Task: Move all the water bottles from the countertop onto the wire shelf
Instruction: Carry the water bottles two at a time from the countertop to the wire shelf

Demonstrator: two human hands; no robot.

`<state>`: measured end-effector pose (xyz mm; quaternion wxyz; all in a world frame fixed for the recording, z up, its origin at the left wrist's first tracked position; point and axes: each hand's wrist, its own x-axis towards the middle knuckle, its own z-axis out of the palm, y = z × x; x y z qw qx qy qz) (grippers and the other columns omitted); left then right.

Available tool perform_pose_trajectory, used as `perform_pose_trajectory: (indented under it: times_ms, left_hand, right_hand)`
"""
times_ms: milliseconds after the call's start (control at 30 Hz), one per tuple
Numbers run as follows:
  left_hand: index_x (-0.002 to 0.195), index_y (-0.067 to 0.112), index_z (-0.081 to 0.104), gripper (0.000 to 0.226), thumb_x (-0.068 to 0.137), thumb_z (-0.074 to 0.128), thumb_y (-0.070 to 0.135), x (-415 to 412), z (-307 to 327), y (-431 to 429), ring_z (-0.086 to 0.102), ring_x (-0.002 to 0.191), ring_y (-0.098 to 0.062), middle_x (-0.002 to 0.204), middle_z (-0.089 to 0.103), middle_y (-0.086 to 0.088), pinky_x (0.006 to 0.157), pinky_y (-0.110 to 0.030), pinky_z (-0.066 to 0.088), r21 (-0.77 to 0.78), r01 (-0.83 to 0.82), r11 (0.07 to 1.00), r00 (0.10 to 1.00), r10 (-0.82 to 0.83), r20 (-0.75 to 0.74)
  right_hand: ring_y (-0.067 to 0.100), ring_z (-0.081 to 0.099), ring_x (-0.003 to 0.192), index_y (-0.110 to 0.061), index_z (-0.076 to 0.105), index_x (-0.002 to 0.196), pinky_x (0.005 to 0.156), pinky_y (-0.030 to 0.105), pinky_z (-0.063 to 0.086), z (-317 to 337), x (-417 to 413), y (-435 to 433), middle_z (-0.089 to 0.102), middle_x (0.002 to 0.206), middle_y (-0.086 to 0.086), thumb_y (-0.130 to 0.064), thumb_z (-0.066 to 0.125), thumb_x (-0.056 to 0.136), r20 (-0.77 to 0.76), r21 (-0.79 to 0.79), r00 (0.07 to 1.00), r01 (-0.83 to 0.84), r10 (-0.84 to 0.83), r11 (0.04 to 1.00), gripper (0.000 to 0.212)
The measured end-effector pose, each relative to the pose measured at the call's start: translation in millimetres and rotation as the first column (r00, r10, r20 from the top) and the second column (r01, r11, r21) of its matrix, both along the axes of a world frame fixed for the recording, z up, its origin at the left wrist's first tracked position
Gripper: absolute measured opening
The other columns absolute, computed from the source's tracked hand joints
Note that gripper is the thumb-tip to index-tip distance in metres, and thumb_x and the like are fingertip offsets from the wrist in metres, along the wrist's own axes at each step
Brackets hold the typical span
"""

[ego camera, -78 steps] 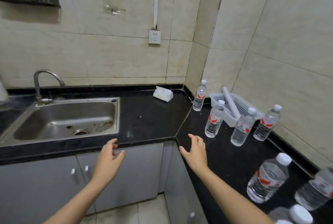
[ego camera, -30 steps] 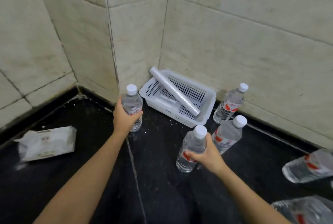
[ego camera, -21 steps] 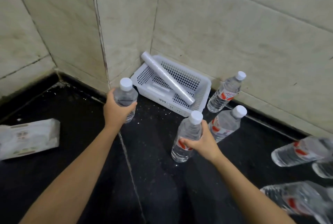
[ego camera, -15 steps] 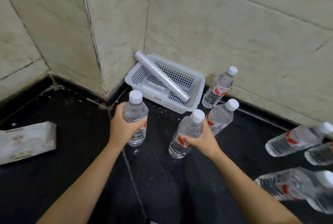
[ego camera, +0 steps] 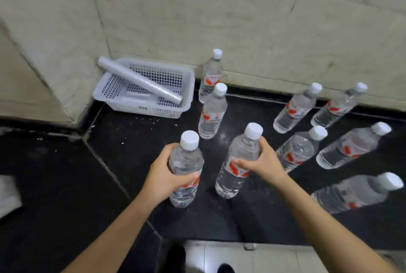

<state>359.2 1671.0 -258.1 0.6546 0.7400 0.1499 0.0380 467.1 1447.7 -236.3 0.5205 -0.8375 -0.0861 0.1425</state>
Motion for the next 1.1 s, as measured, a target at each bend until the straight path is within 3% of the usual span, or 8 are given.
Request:
perform_pose_trajectory:
  times_ms: [133,300,600,733,833,933,1033,1100]
  left_hand:
    - [0.098,0.035,0.054,0.061,0.054,0.086,0.007,-1.1,9.3,-47.7,0.066,0.089,-0.002,0.096,0.069,0.007,0.084,-0.032,0.053,-0.014,0.099,0.995,0.995,-0.098,0.018]
    - [0.096,0.037,0.054,0.066,0.038,0.083,0.029,-10.9,26.7,-132.3,0.065,0.086,0.003,0.096,0.067,0.025,0.074,-0.021,0.05,-0.002,0.247,0.969,0.967,-0.247,0.066]
    - [0.099,0.028,0.057,0.07,0.033,0.08,0.034,-42.8,25.3,-345.4,0.066,0.093,-0.017,0.103,0.069,-0.002,0.084,-0.035,0.052,-0.084,0.405,0.911,0.909,-0.391,0.143]
    - [0.095,0.029,0.058,0.067,0.032,0.08,0.035,-55.0,22.3,-429.0,0.066,0.089,-0.018,0.097,0.069,-0.001,0.079,-0.032,0.053,-0.091,0.512,0.854,0.857,-0.501,0.116]
    - [0.094,0.029,0.055,0.069,0.03,0.077,0.038,-46.9,27.4,-480.4,0.066,0.082,-0.008,0.095,0.068,0.002,0.072,-0.024,0.054,-0.071,0.589,0.805,0.807,-0.582,0.097]
    - [0.094,0.033,0.053,0.067,0.031,0.076,0.04,-28.0,29.1,-525.7,0.065,0.08,-0.001,0.095,0.066,0.006,0.072,-0.021,0.051,-0.02,0.643,0.766,0.763,-0.638,0.103]
    - [0.097,0.032,0.055,0.068,0.034,0.079,0.038,1.1,22.2,-570.2,0.066,0.087,-0.01,0.097,0.068,0.003,0.075,-0.028,0.052,-0.009,0.677,0.736,0.733,-0.673,0.098]
    - [0.1,0.03,0.055,0.07,0.036,0.08,0.036,24.5,16.3,-603.2,0.066,0.091,-0.017,0.1,0.068,0.0,0.08,-0.036,0.054,-0.022,0.7,0.714,0.712,-0.694,0.104]
  right_hand:
    - [-0.007,0.064,0.084,-0.02,0.05,0.108,0.075,0.009,0.05,13.6,-26.6,-60.3,0.064,0.1,-0.009,-0.005,0.083,0.06,0.047,0.051,0.994,0.092,-0.095,0.994,0.06]
    - [0.0,0.063,0.097,-0.021,0.05,0.114,0.079,0.014,0.051,26.0,-75.6,-156.3,0.064,0.109,-0.009,-0.011,0.084,0.06,0.055,0.081,0.979,0.192,-0.196,0.978,0.065]
    - [0.004,0.063,0.087,-0.029,0.051,0.099,0.071,0.013,0.052,34.5,-178.9,-369.9,0.064,0.1,-0.006,-0.009,0.085,0.058,0.114,0.117,0.871,0.466,-0.478,0.877,0.056]
    - [0.014,0.064,0.09,-0.025,0.052,0.102,0.078,0.025,0.054,32.2,-212.8,-446.4,0.066,0.102,0.002,-0.015,0.086,0.051,0.097,0.138,0.785,0.598,-0.611,0.79,0.061]
    - [0.017,0.064,0.091,-0.028,0.053,0.096,0.082,0.034,0.053,30.4,-225.3,-497.7,0.066,0.101,0.002,-0.011,0.085,0.053,0.091,0.16,0.722,0.669,-0.686,0.726,0.056]
    - [0.01,0.065,0.084,-0.027,0.053,0.094,0.077,0.025,0.054,26.4,-229.3,-541.9,0.066,0.099,0.003,-0.003,0.085,0.055,0.089,0.172,0.662,0.726,-0.744,0.666,0.056]
    - [-0.009,0.062,0.071,-0.027,0.052,0.092,0.067,0.009,0.051,22.5,-223.5,-582.9,0.064,0.092,-0.007,0.002,0.083,0.057,0.093,0.147,0.618,0.767,-0.78,0.625,0.055]
    - [-0.014,0.061,0.068,-0.028,0.052,0.092,0.063,0.006,0.049,22.7,-214.3,-612.7,0.063,0.09,-0.012,0.003,0.08,0.06,0.091,0.134,0.589,0.792,-0.803,0.596,0.053]
